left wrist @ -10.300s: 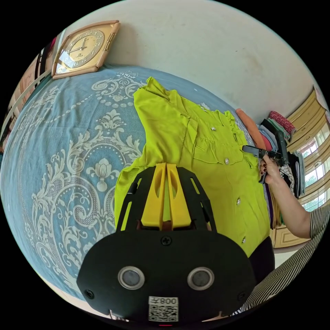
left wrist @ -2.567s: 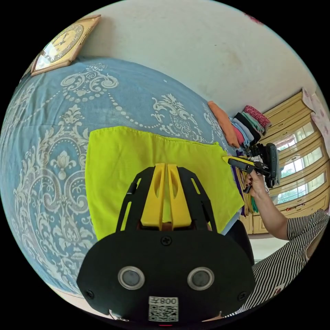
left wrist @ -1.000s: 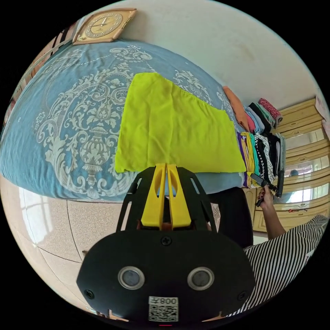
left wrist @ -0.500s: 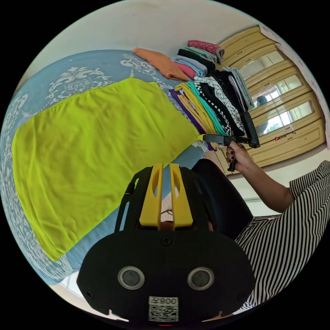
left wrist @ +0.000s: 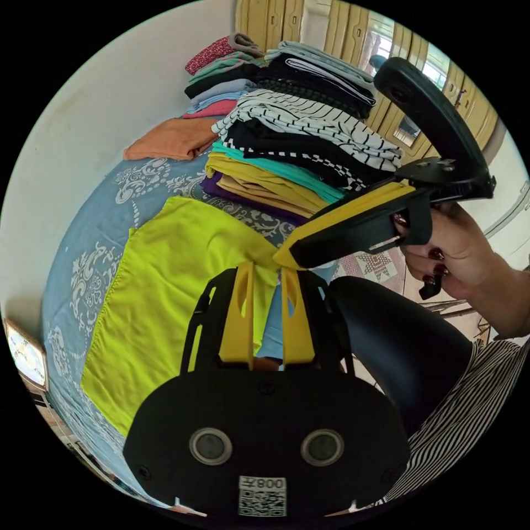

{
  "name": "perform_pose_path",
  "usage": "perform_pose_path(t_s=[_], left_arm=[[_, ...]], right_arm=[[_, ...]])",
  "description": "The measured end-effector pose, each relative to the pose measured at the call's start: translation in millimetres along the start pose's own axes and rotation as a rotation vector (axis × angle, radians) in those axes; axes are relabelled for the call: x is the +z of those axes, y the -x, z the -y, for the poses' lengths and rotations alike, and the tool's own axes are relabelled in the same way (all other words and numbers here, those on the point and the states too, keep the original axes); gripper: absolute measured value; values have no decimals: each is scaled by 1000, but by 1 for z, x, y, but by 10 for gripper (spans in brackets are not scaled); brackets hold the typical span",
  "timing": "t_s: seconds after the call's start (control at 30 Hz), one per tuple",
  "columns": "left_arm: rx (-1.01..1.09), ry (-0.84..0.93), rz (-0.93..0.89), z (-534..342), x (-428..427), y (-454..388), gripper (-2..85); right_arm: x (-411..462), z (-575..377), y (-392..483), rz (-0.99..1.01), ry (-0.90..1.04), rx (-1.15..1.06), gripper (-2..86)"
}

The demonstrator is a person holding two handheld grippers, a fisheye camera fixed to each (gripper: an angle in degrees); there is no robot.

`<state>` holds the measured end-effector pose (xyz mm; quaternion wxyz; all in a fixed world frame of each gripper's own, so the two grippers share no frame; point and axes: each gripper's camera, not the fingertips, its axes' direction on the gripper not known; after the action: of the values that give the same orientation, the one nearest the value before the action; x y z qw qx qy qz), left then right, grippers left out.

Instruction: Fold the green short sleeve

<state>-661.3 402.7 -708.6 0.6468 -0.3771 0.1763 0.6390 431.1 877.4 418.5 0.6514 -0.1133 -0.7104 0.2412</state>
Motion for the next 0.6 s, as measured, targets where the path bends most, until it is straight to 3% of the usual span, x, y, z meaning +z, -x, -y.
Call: perform_pose_path(t_s=[0.3,0.6], left_arm=[[-186,-67,-13,4,-2,2,15],[-309,-106,-86,-3,-4,12,13]], right_arm=[[-2,31,-14,64,-41,-30,18],[17,104,-47,86,-97,79,84]])
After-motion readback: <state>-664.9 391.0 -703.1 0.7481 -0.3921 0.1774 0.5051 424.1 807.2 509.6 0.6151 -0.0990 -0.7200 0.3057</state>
